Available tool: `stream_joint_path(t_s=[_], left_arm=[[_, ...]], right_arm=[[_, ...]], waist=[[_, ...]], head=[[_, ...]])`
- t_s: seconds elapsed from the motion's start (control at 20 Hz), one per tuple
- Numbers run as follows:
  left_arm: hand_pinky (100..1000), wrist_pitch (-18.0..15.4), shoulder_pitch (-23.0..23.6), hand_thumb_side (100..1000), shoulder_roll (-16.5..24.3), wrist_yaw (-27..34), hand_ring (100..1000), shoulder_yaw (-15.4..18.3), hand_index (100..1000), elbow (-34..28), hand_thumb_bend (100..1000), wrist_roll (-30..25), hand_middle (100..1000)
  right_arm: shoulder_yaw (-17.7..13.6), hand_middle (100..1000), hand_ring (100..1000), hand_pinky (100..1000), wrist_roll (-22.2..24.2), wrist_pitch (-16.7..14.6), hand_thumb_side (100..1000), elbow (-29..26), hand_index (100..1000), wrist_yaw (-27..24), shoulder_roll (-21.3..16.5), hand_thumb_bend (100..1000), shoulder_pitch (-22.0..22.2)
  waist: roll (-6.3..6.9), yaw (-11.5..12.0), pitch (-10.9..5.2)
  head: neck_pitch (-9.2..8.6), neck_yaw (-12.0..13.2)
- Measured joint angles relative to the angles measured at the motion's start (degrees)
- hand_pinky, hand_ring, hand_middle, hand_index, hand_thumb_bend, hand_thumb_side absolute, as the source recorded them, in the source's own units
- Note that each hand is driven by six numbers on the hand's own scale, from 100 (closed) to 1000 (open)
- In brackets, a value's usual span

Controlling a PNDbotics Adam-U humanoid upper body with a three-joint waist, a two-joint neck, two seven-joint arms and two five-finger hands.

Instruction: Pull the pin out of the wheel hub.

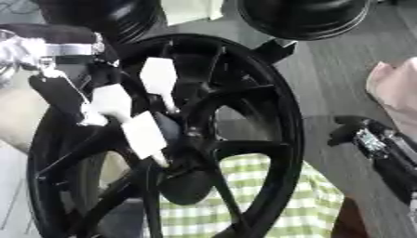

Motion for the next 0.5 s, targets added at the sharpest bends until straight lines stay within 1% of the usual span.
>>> stream_joint_path(t_s=[0.15,0.25,0.35,0.5], left_arm=[[715,-0.2,-0.1,184,0.0,-0.4,537,0.0,366,0.4,382,-0.2,341],[713,-0.4,-0.4,155,0.0,-0.4,533,-0.2,358,0.7,385,-0.4,331],[712,-0.6,-0.7,152,-0.1,-0.6,529,-0.2,350,0.9,388,-0.6,320],[712,-0.7,-0.7,165,-0.1,-1.0,527,1.1,344,0.6,385,-0.7,311]], right_arm=[[0.0,615,671,1000,0.0,0.0,689,0.0,795,0.0,0.0,100,0.0],[0.0,615,671,1000,0.0,0.0,691,0.0,795,0.0,0.0,100,0.1],[-0.1,615,671,1000,0.0,0.0,691,0.0,795,0.0,0.0,100,0.3],[-0.1,615,672,1000,-0.1,0.0,692,0.0,795,0.0,0.0,100,0.4]], waist=[[0.01,-0.1,0.00],[0.00,-0.1,0.00],[-0.03,-0.1,0.00],[-0.09,0.0,0.00]], head=[[-0.21,0.0],[-0.28,0.0],[-0.29,0.0],[-0.32,0.0]])
